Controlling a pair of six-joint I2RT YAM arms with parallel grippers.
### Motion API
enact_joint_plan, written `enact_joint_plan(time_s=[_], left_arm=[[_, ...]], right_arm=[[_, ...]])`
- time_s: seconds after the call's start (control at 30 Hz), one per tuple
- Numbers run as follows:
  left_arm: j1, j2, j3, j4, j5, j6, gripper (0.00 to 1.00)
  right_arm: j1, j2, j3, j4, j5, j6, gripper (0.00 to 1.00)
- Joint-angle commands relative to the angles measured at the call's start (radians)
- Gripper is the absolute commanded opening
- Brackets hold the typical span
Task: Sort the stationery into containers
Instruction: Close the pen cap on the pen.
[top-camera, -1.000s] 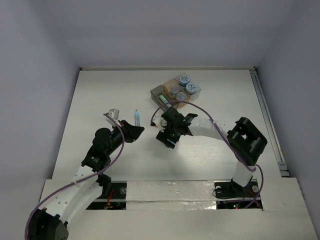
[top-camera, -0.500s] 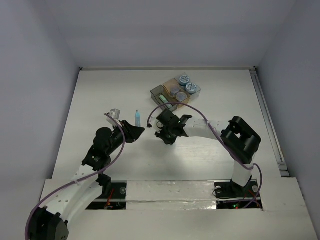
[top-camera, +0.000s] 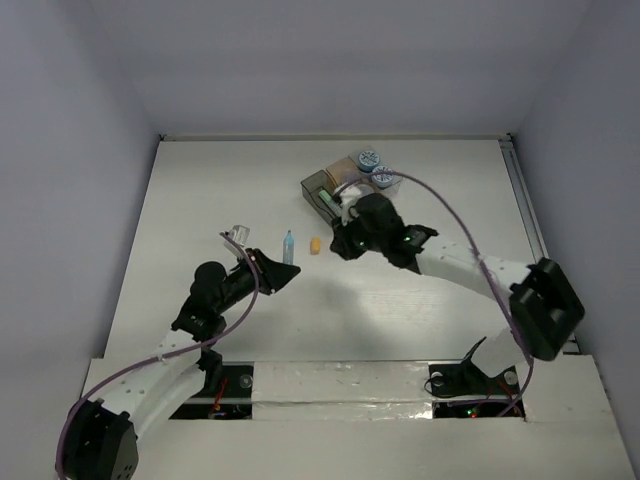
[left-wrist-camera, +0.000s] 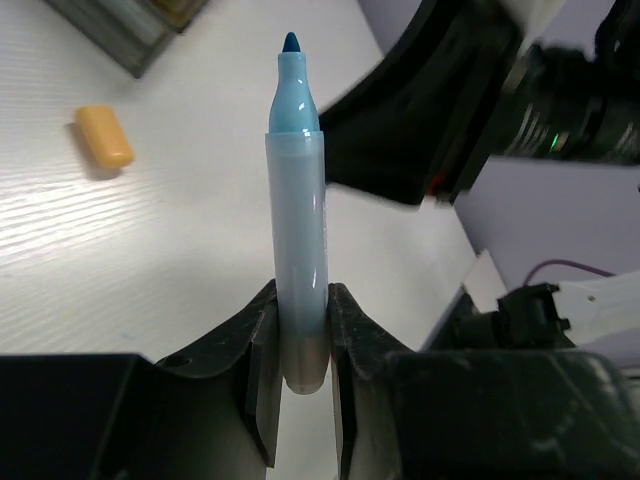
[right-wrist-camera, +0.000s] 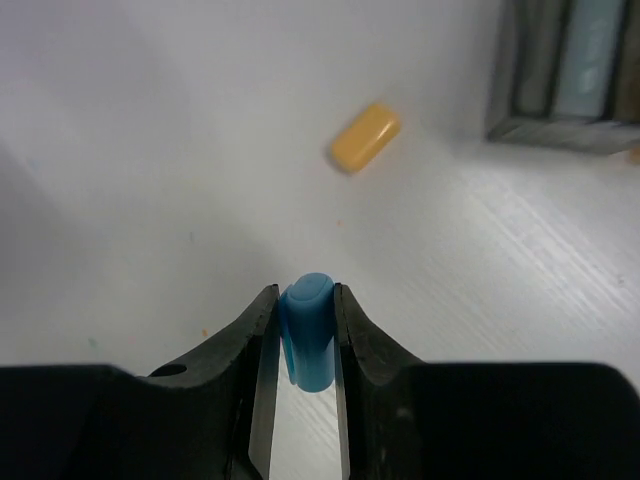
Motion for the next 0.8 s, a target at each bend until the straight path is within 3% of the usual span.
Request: enact_joint_plan(time_s=[0.0,0.1,0.33,0.53,0.77], left_arm=[[0.003,0.009,-0.022,0.234,0.132,-0.068,0.0],[0.003,0.042,-0.057,0.436,0.218,-0.143,0.0],[0.003,0.085,-0.073,0.659,0.312,-0.259,0.0],[0.003,0.082,-0.058,0.697,0.36,-0.294,0.0],[0.003,0.07,-0.053,0.726,0.389,-0.336,0.0]], right_arm=[[-0.108,-0.181,-0.072,0.296,-0.092,0.297,0.0],[-0.132,-0.277,-0.149,0.526,-0.181,0.437,0.0],[-0.132,-0.303,-0.215,0.902,-0.302,0.667,0.0],[-0.132,-0.183,-0.249,1.331,-0.423,0.96,0.0],[-0.112,-0.06,-0.198,1.504,-0.44,1.095,0.0]])
